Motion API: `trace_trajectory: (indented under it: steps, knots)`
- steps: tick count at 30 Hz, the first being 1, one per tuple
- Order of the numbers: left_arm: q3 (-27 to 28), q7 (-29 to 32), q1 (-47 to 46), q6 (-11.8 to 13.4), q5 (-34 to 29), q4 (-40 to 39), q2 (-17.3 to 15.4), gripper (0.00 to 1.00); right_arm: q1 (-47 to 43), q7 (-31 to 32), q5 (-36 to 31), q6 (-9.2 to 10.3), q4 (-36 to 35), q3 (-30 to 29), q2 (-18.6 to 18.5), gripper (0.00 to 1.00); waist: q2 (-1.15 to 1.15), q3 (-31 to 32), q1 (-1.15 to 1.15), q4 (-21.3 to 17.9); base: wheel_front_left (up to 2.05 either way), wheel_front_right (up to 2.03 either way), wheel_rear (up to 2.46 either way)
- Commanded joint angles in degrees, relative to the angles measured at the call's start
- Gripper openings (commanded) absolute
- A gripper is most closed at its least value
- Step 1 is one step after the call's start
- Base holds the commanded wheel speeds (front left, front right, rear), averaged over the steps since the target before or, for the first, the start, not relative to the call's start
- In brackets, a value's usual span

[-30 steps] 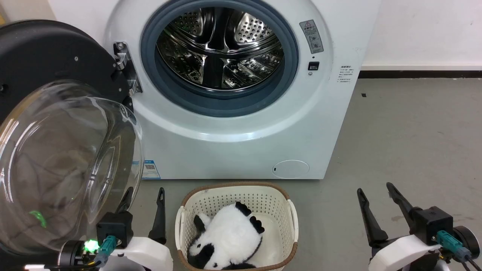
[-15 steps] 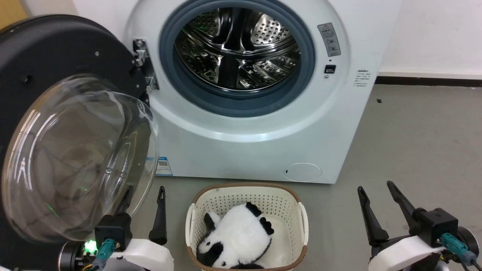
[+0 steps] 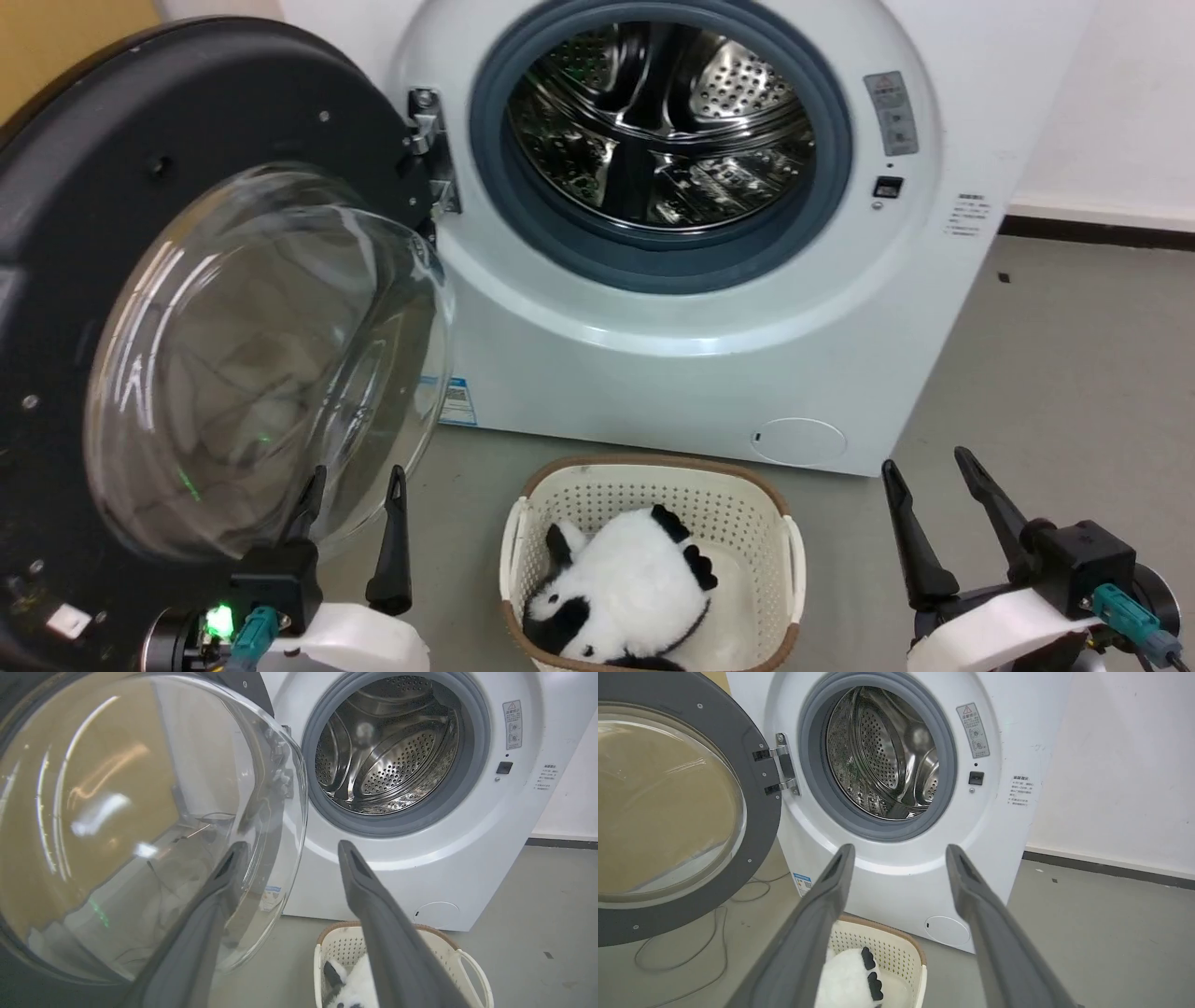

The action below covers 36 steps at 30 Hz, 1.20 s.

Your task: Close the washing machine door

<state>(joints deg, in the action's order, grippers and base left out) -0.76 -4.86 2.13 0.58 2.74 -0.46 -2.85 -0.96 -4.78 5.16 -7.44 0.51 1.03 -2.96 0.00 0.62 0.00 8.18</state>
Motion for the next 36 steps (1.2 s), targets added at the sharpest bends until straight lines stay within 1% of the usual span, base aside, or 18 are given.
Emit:
trace_trajectory:
  steps: [1,11,36]
  knots:
    - [0.10,-0.58,0.57,0.22,0.31,-0.28,-0.02,1.00,-0.67,-0.67,0.46,-0.02,-0.05,0.12,0.03,1.00,0.00,0.10,0.00,0.59,0.00,0.00,0.00]
    - [0.30,-1.78,1.05,0.25,1.05,-0.61,-0.02,1.00,-0.81,-1.86,1.47,-0.02,0.01,0.78,0.04,1.00,0.00,0.20,0.00,4.45,0.00,0.00,0.00]
    - [1.86,-4.77,4.01,3.21,3.49,-5.09,-0.02,1.00,2.97,-4.85,2.23,-0.03,2.48,6.02,0.05,1.00,0.00,-1.36,0.00,11.47,0.00,0.00,0.00]
